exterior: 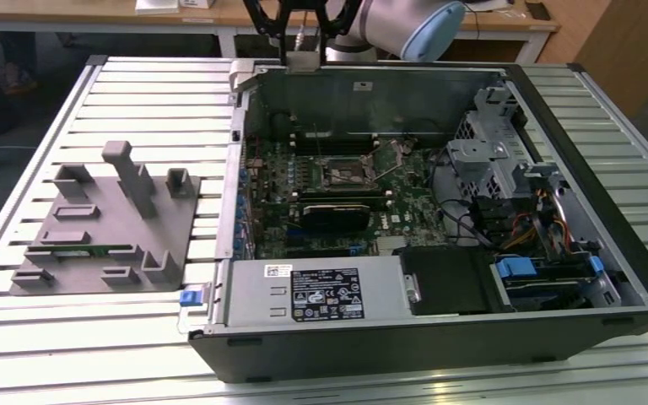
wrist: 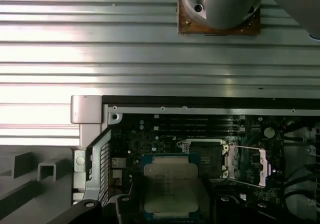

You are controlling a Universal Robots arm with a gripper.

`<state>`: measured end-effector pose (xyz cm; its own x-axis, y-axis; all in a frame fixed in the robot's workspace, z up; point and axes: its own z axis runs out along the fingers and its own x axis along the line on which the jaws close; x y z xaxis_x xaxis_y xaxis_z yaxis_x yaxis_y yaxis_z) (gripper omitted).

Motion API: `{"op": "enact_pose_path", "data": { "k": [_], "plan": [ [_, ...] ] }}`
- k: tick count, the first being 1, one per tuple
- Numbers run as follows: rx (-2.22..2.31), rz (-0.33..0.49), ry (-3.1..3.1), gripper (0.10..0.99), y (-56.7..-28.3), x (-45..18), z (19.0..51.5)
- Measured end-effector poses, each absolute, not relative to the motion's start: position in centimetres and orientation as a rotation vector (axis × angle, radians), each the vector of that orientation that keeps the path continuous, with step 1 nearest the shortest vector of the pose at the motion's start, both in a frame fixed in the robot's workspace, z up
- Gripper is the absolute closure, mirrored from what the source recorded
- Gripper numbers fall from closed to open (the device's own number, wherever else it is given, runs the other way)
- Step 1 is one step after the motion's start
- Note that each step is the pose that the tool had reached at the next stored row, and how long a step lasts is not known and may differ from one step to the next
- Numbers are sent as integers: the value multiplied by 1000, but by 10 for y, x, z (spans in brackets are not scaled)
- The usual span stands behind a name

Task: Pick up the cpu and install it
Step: 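Pick up the cpu and move it towards the insertion slot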

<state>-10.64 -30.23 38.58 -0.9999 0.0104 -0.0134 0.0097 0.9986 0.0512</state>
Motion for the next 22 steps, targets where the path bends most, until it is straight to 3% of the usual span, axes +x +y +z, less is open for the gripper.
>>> {"op": "enact_pose_path", "data": {
  "k": [22],
  "plan": [
    [16,76,3127,561,-328,-85,379]
  ]
}}
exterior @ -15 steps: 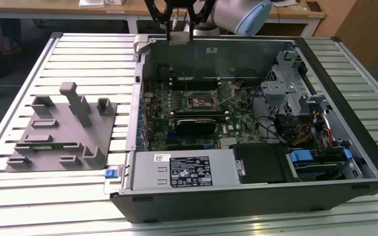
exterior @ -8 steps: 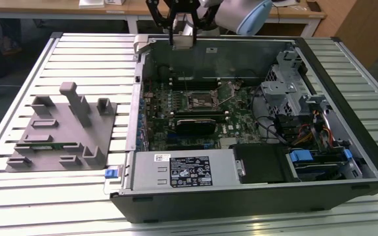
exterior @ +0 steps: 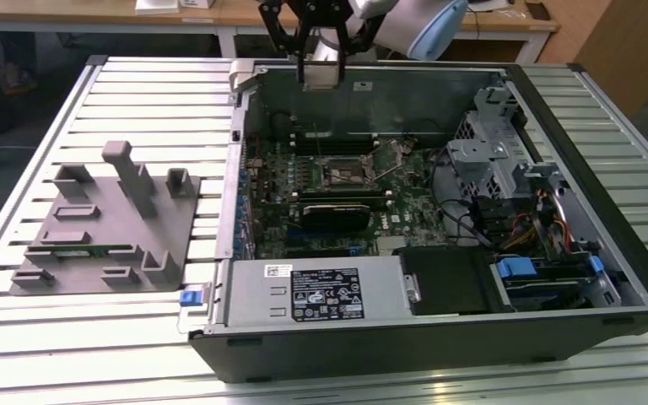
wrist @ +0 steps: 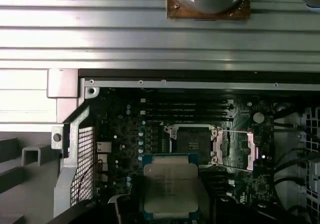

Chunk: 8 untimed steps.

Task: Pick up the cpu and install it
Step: 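Pick up the cpu and move it towards the insertion slot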

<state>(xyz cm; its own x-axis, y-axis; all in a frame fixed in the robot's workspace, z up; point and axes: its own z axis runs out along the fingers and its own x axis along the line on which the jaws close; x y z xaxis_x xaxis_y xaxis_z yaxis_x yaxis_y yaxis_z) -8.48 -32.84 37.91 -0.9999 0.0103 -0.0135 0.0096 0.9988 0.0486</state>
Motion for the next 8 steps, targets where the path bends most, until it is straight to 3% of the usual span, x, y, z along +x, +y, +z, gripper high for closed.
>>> {"op": "enact_pose_path", "data": {
  "k": [8],
  "plan": [
    [16,74,3127,561,-332,-70,377]
  ]
}}
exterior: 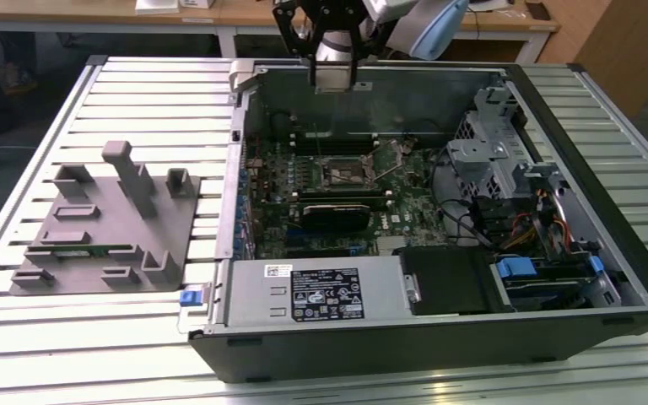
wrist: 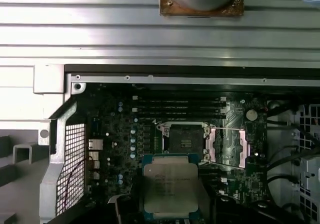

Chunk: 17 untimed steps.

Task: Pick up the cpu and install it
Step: 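Pick up the cpu and move it towards the insertion slot, then place the cpu into insertion slot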

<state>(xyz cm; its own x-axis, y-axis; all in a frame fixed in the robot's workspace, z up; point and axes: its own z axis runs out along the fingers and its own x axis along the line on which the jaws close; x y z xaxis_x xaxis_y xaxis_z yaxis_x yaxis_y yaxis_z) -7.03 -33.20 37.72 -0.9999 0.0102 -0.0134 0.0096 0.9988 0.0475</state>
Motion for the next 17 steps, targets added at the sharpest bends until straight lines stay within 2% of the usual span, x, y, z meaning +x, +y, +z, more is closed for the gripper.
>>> {"op": "enact_pose_path", "data": {
  "k": [17],
  "plan": [
    [210,72,3117,561,-333,-68,376]
  ]
}}
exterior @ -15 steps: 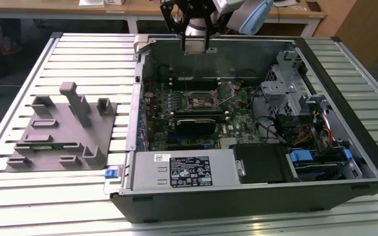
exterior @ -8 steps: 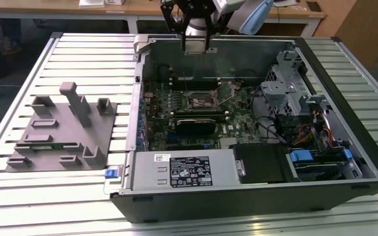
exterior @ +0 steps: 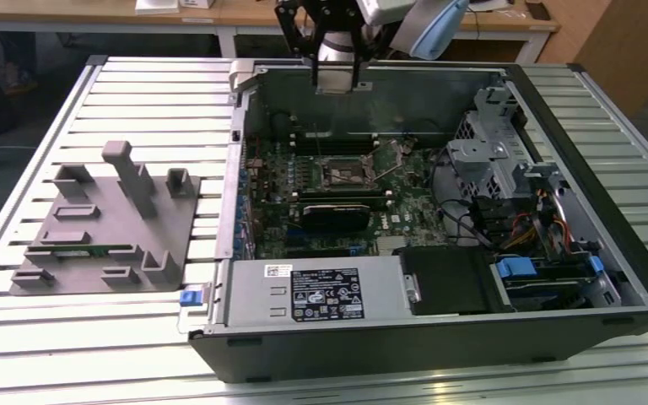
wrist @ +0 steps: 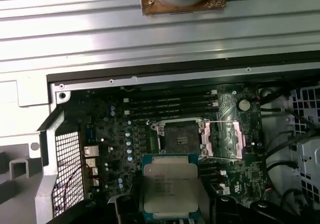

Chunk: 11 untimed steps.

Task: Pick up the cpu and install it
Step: 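Place the cpu into insertion slot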

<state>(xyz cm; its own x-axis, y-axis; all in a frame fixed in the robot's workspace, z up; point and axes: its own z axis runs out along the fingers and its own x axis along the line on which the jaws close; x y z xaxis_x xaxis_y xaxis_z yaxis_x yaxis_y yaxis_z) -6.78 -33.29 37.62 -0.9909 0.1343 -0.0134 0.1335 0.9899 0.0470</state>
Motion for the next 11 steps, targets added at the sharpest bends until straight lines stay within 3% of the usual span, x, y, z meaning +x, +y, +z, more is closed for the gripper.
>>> {"op": "enact_pose_path", "data": {
  "k": [11],
  "plan": [
    [426,70,3092,561,-333,-68,375]
  ]
}}
